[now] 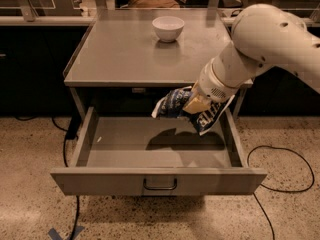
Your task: Pick blue chip bag from top drawer and place on counter
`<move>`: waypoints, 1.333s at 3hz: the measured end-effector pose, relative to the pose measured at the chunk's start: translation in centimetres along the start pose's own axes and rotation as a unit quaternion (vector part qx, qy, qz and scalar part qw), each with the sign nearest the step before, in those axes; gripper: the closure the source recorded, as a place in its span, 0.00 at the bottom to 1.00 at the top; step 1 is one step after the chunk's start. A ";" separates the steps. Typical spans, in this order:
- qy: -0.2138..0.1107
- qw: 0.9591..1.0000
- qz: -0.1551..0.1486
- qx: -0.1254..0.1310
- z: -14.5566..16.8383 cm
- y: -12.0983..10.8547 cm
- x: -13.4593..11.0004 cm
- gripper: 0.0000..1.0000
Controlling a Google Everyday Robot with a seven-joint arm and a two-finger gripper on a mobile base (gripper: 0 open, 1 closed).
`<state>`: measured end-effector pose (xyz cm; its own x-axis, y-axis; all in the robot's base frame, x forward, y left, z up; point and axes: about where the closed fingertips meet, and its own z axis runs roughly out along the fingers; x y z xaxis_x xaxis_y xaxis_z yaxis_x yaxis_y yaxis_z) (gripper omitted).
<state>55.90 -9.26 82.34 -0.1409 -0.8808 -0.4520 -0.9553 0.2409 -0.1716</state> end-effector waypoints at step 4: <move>0.016 1.000 -0.013 0.014 -3.0 -2.4 -4.5 1.00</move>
Offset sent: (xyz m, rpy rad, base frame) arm 0.0167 0.0181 0.0443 -0.0361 -0.0233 0.0070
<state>58.01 -7.07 87.42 -0.1238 -0.8992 -0.4196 -0.9510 0.2282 -0.2084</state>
